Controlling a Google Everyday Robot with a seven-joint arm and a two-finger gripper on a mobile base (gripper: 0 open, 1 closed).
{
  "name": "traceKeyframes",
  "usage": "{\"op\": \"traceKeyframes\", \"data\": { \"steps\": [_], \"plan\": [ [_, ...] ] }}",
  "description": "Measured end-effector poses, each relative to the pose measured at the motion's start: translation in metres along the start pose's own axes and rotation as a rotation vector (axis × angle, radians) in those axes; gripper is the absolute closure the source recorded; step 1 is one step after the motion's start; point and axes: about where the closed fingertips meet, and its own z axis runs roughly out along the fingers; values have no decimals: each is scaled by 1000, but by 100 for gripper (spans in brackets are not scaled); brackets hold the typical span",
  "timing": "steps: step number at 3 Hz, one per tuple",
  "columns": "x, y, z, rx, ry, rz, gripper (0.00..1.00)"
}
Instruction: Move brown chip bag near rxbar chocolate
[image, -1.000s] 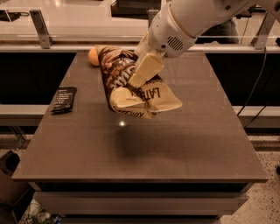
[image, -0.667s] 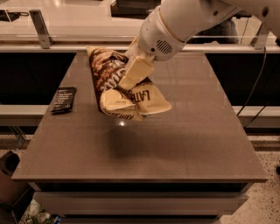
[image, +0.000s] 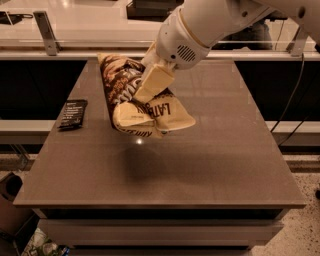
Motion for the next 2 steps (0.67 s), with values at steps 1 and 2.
{"op": "traceKeyframes", "data": {
  "steps": [1, 2],
  "plan": [
    [-1, 1, 0, 0, 0, -3, 38],
    [-3, 2, 0, -1, 0, -6, 13]
  ]
}}
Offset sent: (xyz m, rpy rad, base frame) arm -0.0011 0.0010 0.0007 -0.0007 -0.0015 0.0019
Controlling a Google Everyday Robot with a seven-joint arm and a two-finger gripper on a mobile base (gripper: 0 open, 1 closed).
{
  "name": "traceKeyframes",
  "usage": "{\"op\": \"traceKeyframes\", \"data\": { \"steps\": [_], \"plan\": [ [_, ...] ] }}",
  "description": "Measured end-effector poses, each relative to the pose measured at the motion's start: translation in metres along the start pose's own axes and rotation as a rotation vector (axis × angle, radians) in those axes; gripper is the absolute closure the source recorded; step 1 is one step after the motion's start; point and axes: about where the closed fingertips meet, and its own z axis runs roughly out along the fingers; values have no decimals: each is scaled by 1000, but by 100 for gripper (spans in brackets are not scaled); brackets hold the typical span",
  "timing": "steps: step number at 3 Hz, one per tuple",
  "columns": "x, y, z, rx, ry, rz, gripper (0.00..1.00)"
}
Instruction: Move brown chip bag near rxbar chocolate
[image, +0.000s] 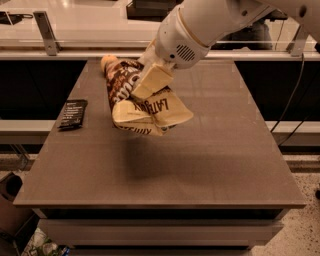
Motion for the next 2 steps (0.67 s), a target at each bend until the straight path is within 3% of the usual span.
{"op": "traceKeyframes", "data": {
  "steps": [1, 2],
  "plan": [
    [-2, 1, 0, 0, 0, -3, 0],
    [-2, 1, 0, 0, 0, -3, 0]
  ]
}}
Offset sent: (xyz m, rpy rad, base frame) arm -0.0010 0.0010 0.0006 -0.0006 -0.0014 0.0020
